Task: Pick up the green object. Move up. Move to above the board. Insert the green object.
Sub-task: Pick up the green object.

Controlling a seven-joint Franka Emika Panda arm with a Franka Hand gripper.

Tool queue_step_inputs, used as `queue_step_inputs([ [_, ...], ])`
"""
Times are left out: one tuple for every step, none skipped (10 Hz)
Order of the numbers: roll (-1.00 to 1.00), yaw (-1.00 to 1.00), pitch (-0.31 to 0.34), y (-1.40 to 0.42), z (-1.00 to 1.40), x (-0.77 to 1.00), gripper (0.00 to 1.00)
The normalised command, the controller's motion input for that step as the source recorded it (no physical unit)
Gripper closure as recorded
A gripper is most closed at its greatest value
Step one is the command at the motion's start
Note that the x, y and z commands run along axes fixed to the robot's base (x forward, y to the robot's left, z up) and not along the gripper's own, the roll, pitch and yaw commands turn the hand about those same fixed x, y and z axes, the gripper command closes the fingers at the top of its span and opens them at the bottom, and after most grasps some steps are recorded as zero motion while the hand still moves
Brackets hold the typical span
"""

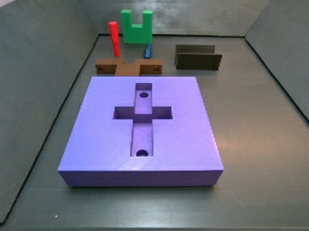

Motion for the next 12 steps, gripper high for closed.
queue_step_inputs([
  [-0.19, 0.00, -0.033, 0.93, -0.06, 0.00, 0.00],
  [-0.17, 0.00, -0.020, 0.90, -0.06, 0.00, 0.00],
  [-0.12, -0.07, 0.000, 0.86, -0.04, 0.11, 0.00],
  [-0.04, -0.16, 0.019, 0.81, -0.15, 0.23, 0.00],
  [0.11, -0.25, 0.074, 0.59, -0.31, 0.26, 0.00],
  [0.11, -0.36, 0.061, 0.54, -0.38, 0.21, 0.00],
  [0.00, -0.34, 0.050, 0.53, -0.38, 0.04, 0.00],
  [-0.04, -0.20, 0.033, 0.38, -0.29, 0.07, 0.00],
  [-0.09, -0.13, 0.000, 0.21, -0.26, 0.01, 0.00],
  [-0.08, -0.09, -0.039, 0.00, -0.25, 0.05, 0.00],
  [-0.08, -0.10, 0.000, 0.00, -0.25, 0.17, 0.00],
  [-0.08, -0.13, -0.021, 0.00, -0.29, 0.10, 0.00],
])
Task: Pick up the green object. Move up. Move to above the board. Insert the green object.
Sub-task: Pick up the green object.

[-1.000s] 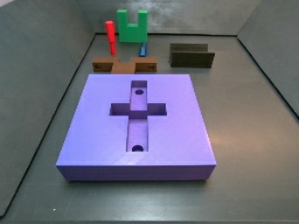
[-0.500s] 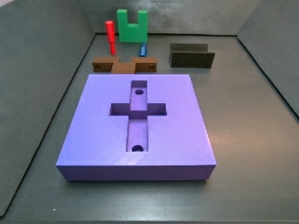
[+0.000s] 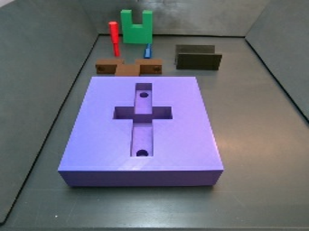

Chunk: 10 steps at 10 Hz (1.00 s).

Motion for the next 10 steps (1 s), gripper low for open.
queue_step_inputs([
  [-0.07, -0.16, 0.000, 0.00, -0.25, 0.21, 0.00],
  [-0.08, -0.13, 0.000, 0.05, -0.26, 0.22, 0.00],
  [-0.02, -0.09, 0.000, 0.07, -0.31, 0.05, 0.00],
  [0.00, -0.02, 0.000, 0.07, -0.30, 0.00, 0.00],
  [-0.03, -0.02, -0.004, 0.05, -0.30, 0.00, 0.00],
  [-0.05, 0.00, -0.040, 0.01, -0.36, 0.00, 0.00],
  [-0.08, -0.03, -0.036, 0.02, -0.36, 0.02, 0.00],
  [-0.07, -0.05, -0.030, 0.02, -0.35, 0.05, 0.00],
  [-0.07, -0.05, -0.026, 0.00, -0.34, 0.07, 0.00],
  [-0.08, -0.05, -0.006, 0.01, -0.29, 0.08, 0.00],
])
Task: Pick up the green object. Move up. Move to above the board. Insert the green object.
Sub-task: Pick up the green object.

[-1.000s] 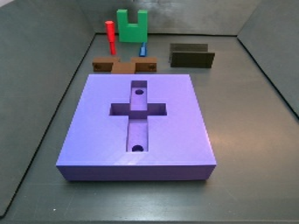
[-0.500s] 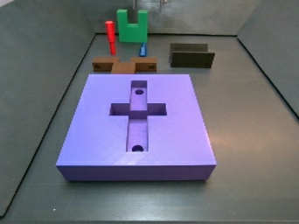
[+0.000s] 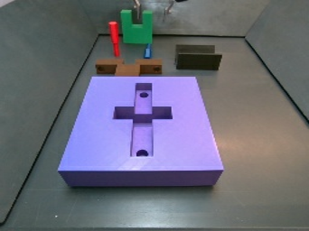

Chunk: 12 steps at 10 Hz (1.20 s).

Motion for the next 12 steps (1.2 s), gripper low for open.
queue_step_inputs([
  [-0.04, -0.03, 0.000, 0.00, -0.21, 0.07, 0.00],
  [0.00, -0.01, 0.000, 0.00, -0.06, 0.05, 0.00],
  [0.00, 0.00, 0.000, 0.00, 0.00, 0.00, 0.00],
  [0.00, 0.00, 0.000, 0.00, 0.00, 0.00, 1.00],
  [0.00, 0.00, 0.000, 0.00, 0.00, 0.00, 1.00],
  [0.00, 0.00, 0.000, 0.00, 0.00, 0.00, 1.00],
  [0.00, 0.00, 0.000, 0.00, 0.00, 0.00, 1.00],
  [0.00, 0.00, 0.000, 0.00, 0.00, 0.00, 1.00],
  [0.00, 0.00, 0.000, 0.00, 0.00, 0.00, 1.00],
  [0.00, 0.00, 0.000, 0.00, 0.00, 0.00, 1.00],
  [0.00, 0.00, 0.000, 0.00, 0.00, 0.00, 1.00],
  [0.00, 0.00, 0.000, 0.00, 0.00, 0.00, 1.00],
])
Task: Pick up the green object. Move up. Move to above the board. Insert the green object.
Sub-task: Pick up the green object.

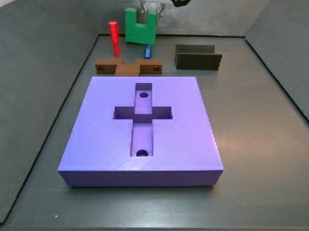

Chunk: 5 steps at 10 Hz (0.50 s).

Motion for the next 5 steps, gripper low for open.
queue_step_inputs([
  [0.00, 0.00, 0.000, 0.00, 0.00, 0.00, 1.00],
  [0.00, 0.00, 0.000, 0.00, 0.00, 0.00, 1.00],
  [0.00, 0.00, 0.000, 0.00, 0.00, 0.00, 1.00],
  [0.00, 0.00, 0.000, 0.00, 0.00, 0.00, 1.00],
  [0.00, 0.00, 0.000, 0.00, 0.00, 0.00, 1.00],
])
